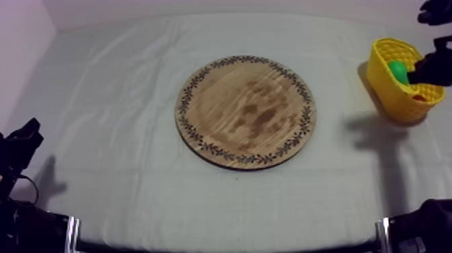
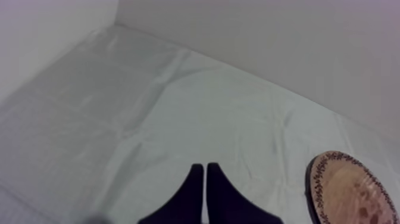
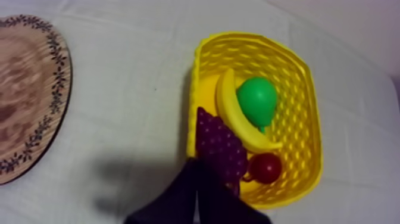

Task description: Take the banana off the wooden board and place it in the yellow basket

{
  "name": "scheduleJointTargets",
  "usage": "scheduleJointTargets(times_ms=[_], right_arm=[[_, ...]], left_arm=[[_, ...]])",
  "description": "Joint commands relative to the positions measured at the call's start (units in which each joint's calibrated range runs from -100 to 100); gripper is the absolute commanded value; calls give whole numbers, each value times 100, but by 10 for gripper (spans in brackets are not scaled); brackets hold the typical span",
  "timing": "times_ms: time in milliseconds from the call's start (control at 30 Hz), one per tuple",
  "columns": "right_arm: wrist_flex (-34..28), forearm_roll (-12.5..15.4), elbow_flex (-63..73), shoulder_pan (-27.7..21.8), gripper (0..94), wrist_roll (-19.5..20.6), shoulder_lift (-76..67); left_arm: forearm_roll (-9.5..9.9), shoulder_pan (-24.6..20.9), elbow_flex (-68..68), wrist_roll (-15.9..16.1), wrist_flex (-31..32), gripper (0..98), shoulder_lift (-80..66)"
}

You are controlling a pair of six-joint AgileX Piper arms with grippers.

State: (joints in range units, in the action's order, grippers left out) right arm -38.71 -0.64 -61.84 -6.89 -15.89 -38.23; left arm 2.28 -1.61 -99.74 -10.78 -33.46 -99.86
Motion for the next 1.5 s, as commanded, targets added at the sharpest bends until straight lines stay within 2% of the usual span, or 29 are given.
scheduleJointTargets(times_ms=[0, 233, 767, 1067, 1233, 1333, 1467], right_arm=[[-6, 39, -489, 18, 7, 20, -957], [-86, 41, -1547, 219, 7, 197, -2368], [-512, 595, -3309, 281, 7, 116, -5048], [-592, 491, -3562, 324, 8, 746, -5706], [-499, 276, -3616, 329, 7, 1364, -5737], [-126, 231, -3719, 329, 6, 1377, -5742], [117, 217, -3776, 330, 5, 1011, -5743]], left_arm=[[-1, -2, -4, 1, 0, 1, 3], [-1, -2, -4, 1, 0, 1, 3], [-1, -2, -4, 1, 0, 1, 3], [-1, -2, -4, 1, 0, 1, 3], [-1, -2, -4, 1, 0, 1, 3], [-1, -2, -4, 1, 0, 1, 3], [-1, -2, -4, 1, 0, 1, 3]])
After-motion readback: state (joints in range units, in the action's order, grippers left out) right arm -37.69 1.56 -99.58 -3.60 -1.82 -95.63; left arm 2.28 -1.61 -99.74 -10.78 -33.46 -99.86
